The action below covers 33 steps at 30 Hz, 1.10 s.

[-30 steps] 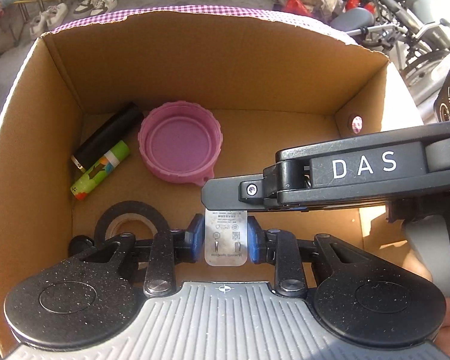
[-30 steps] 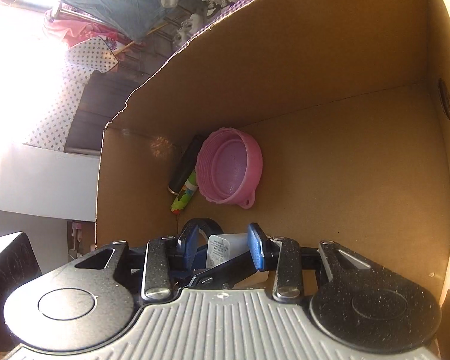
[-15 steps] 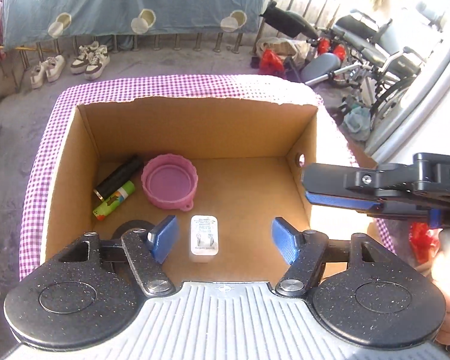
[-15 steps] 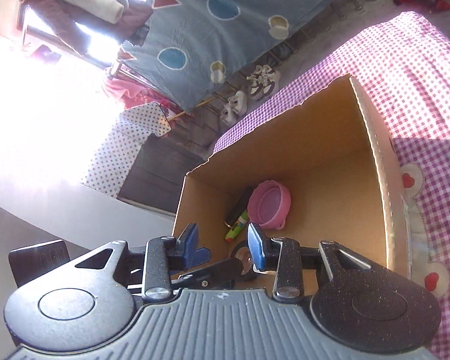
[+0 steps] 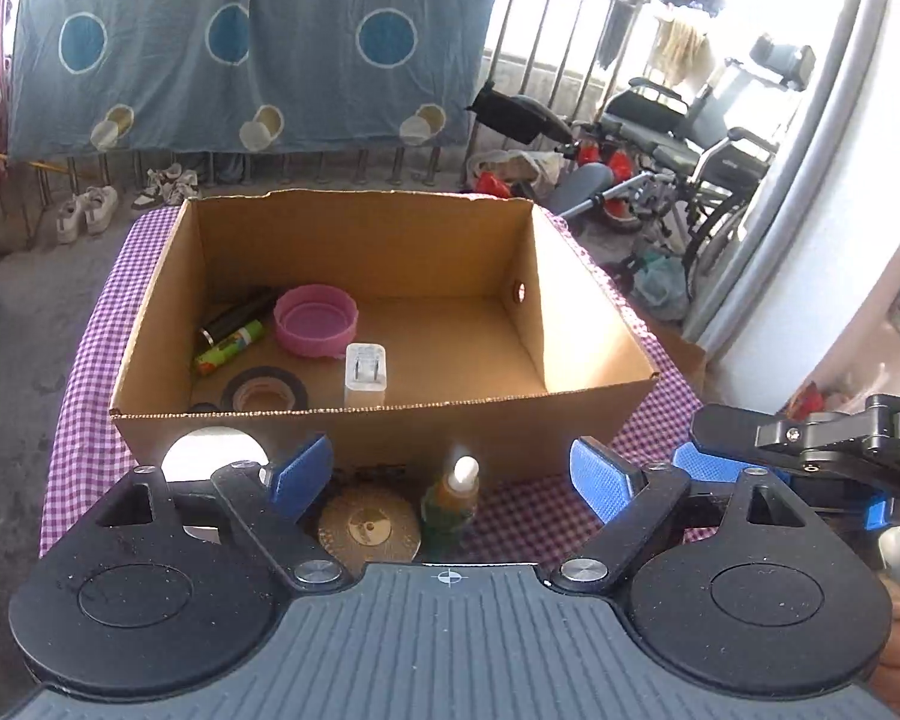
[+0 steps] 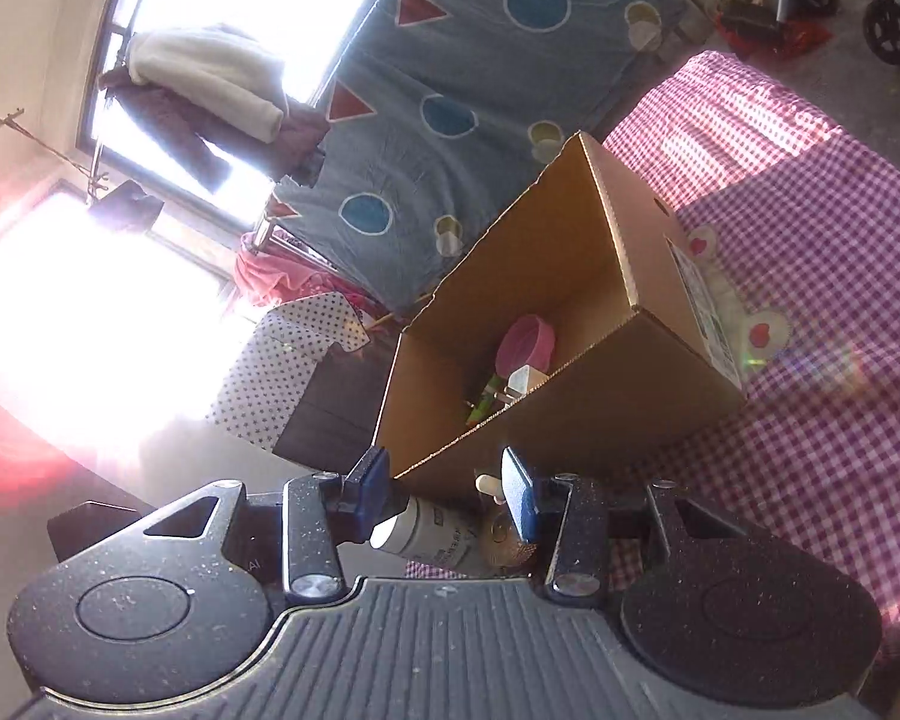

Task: Organize rigid objects
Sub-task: 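Move the right gripper back toward the green dropper bottle, then close the right gripper around the green dropper bottle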

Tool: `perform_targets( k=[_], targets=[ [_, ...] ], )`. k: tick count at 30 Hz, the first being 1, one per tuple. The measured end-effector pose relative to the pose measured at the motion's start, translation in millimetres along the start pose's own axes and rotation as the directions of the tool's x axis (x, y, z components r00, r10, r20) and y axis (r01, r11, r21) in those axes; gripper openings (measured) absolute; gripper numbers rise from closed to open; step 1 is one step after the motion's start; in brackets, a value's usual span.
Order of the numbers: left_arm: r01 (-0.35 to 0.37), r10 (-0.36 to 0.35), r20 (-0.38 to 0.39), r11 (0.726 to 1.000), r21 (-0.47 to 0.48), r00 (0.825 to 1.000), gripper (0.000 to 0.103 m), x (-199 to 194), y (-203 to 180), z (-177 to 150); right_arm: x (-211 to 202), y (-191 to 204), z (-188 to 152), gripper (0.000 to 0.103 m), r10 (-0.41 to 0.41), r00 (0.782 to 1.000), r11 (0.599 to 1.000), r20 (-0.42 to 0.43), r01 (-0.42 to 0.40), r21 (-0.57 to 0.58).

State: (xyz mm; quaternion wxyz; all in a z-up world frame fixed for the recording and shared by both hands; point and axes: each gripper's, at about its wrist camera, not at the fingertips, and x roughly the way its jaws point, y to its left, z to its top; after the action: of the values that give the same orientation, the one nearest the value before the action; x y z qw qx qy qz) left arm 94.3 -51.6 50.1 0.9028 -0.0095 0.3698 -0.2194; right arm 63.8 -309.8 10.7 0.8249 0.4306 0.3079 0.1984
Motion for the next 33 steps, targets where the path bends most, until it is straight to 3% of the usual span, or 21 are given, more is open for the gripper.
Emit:
perform_targets(
  k=[7, 18, 26, 33],
  targets=[
    [-0.026, 0.02, 0.047, 0.99, 0.137, 0.999, 0.092, 3.4, -22.8, -33.3, -5.2, -10.5, -19.5, 0.045, -0.078, 0.997, 0.996, -0.012, 0.078, -0.036],
    [-0.1, 0.076, 0.097, 0.954, 0.282, 0.992, 0.09, 36.8, -40.5, -58.6, 34.0, 15.4, -24.7, 0.045, -0.15, 0.987, 0.959, -0.051, 0.133, -0.251],
    [-0.123, 0.091, 0.114, 0.945, 0.304, 0.989, 0.063, 59.7, -34.2, -60.3, 72.3, 26.6, -22.3, 0.045, -0.19, 0.978, 0.918, -0.08, 0.148, -0.368],
    [-0.11, 0.074, 0.132, 0.95, 0.291, 0.989, 0.049, 63.2, -29.5, -57.7, 97.3, 28.7, -20.7, 0.044, -0.208, 0.971, 0.895, -0.121, 0.139, -0.424]
  ],
)
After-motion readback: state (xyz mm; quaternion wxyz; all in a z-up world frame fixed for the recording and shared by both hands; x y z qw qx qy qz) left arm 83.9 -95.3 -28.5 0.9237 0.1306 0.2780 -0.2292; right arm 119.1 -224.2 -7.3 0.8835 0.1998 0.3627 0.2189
